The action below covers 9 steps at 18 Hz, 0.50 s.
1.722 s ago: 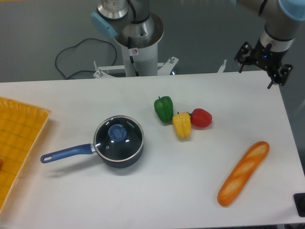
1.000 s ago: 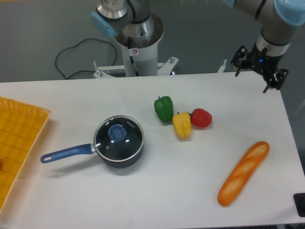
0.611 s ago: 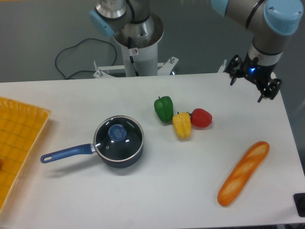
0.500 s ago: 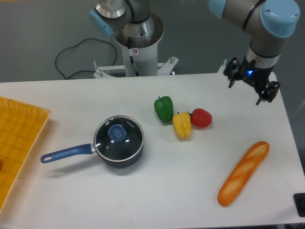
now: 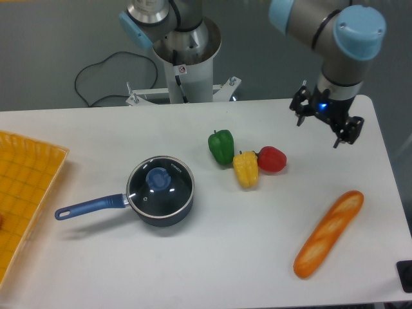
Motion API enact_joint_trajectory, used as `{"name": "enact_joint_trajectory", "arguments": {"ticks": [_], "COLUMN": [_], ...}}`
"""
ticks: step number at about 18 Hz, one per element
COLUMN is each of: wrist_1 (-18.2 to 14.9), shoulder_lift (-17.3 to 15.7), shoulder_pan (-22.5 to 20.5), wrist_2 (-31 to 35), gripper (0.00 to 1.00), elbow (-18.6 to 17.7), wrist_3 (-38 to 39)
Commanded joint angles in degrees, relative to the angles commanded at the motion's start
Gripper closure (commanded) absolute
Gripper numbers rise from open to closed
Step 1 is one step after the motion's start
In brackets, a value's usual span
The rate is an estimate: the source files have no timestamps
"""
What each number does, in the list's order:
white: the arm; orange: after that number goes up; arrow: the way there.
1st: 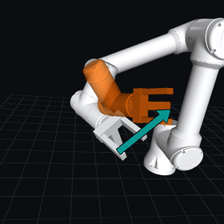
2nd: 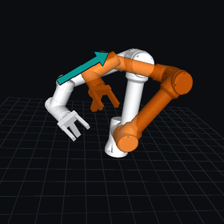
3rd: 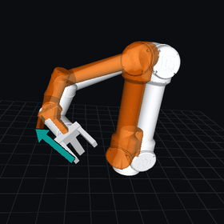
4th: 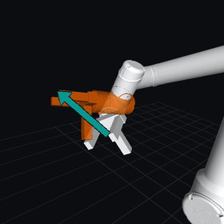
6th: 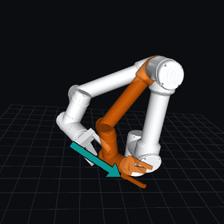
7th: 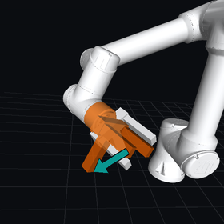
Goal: Open the lid
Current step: 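Move the open gripper from its start pose toward the peppers and saucepan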
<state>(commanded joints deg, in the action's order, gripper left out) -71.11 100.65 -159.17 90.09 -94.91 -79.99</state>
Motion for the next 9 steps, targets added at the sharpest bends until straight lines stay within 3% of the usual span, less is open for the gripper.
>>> {"name": "enact_joint_trajectory", "arguments": {"ticks": [4, 9], "wrist_1": [-0.9, -4.1], "shoulder_lift": [-1.2, -2.4], "shoulder_pan": [0.3, 5.3], "wrist_2": [-0.4, -0.4], "gripper": [0.0, 0.0], "elbow": [-0.6, -1.2], "wrist_3": [0.3, 1.5]}}
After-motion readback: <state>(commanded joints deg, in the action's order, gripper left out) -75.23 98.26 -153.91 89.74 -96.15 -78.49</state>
